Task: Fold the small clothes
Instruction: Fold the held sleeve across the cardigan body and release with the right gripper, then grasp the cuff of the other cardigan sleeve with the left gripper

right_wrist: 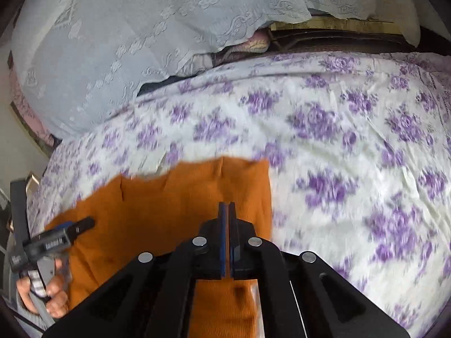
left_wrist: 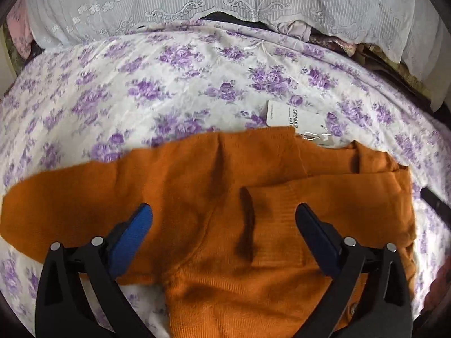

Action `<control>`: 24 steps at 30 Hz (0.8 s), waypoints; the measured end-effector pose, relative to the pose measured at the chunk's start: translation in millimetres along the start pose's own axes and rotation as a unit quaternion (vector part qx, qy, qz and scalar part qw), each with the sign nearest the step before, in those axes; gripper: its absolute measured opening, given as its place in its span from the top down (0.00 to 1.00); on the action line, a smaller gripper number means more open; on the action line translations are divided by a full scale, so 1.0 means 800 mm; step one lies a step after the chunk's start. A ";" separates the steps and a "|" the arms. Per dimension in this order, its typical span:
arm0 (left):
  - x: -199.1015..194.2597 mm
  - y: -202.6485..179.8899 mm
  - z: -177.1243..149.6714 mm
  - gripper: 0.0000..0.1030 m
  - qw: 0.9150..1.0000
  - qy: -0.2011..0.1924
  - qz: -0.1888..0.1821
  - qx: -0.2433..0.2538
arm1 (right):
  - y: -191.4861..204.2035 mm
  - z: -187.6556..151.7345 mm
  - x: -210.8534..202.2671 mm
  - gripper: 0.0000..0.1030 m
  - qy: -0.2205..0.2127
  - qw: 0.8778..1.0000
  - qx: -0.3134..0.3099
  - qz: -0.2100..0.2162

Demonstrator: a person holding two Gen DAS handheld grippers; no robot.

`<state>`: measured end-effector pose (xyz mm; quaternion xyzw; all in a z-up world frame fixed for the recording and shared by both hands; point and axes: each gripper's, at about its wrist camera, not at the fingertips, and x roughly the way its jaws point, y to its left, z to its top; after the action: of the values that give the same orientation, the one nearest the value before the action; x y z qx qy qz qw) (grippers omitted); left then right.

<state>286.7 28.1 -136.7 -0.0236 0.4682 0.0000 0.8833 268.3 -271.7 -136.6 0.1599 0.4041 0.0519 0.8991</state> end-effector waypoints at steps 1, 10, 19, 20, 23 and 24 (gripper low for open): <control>0.008 -0.005 0.002 0.04 1.000 0.007 0.011 0.006 | -0.003 0.007 0.016 0.98 0.011 1.000 0.008 -0.007; 0.008 0.011 -0.012 0.04 1.000 0.003 -0.014 -0.003 | 0.002 -0.022 0.002 0.98 -0.002 0.999 -0.027 -0.021; 0.006 0.034 -0.034 0.04 0.999 0.025 -0.024 -0.012 | -0.009 -0.070 -0.030 0.94 0.003 1.000 0.012 0.014; -0.004 0.044 -0.038 0.04 0.999 0.021 -0.030 -0.021 | -0.006 -0.073 -0.044 0.94 -0.010 1.000 0.009 0.016; -0.037 0.094 -0.054 0.04 0.997 0.010 -0.040 -0.063 | -0.007 -0.095 -0.081 0.92 -0.035 0.999 0.009 0.018; -0.050 0.120 -0.062 0.04 0.995 0.008 -0.041 -0.089 | -0.009 -0.102 -0.087 0.90 -0.037 0.999 0.011 0.017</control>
<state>221.5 122.9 -135.2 -0.1216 0.4721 0.0052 0.8731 161.1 -273.8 -139.9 0.1783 0.3683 0.0571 0.9107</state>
